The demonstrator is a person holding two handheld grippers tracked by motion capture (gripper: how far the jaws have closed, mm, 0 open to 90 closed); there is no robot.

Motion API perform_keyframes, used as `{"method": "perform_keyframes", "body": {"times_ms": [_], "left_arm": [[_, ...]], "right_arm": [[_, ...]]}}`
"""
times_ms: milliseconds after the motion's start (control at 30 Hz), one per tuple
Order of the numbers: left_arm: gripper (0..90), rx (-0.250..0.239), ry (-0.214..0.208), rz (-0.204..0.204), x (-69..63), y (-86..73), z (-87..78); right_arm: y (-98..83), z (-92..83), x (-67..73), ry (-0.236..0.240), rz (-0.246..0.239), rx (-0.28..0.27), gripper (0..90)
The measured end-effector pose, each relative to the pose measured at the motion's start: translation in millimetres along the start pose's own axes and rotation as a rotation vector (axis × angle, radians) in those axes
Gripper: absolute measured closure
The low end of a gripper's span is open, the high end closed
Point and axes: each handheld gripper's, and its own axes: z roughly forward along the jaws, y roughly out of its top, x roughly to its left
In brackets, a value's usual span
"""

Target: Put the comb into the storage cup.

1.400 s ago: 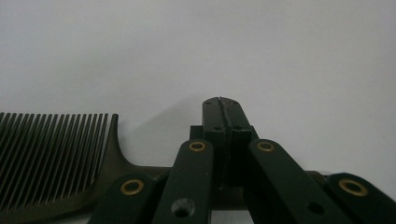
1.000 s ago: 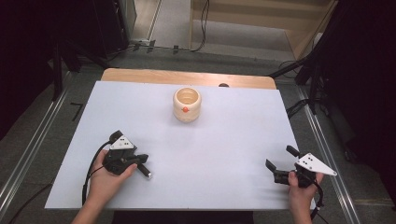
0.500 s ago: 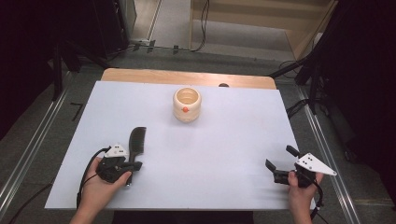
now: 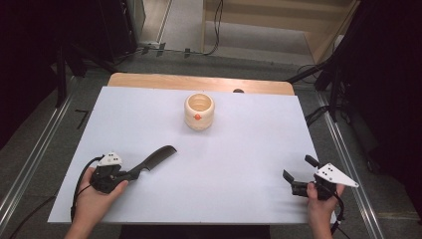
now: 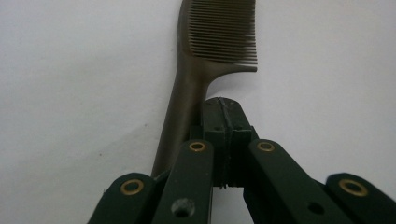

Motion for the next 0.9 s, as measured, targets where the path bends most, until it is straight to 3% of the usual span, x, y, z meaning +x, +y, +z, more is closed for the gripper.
{"method": "perform_keyframes", "body": {"times_ms": [133,267,400,533,900], "left_arm": [[71.0,-0.029,-0.071,0.007,-1.3,5.2,-9.7],[52.2,-0.035,-0.037,0.014,-1.3,10.9,-17.4],[43.7,-0.007,0.001,0.023,2.6,15.4,-19.4],[45.1,0.043,0.046,0.044,3.6,18.7,-16.2],[54.4,0.149,0.106,0.087,4.8,16.7,1.6]], "right_arm": [[-0.1,-0.3,-0.4,-0.001,0.002,-0.002,0.0],[-0.1,-0.1,-0.2,0.001,0.000,-0.003,0.0],[-0.1,-0.1,-0.2,0.000,0.001,-0.003,0.0],[0.0,0.0,-0.1,0.002,0.000,-0.002,0.0],[-0.1,-0.1,-0.2,0.001,-0.001,-0.003,0.0]]}}
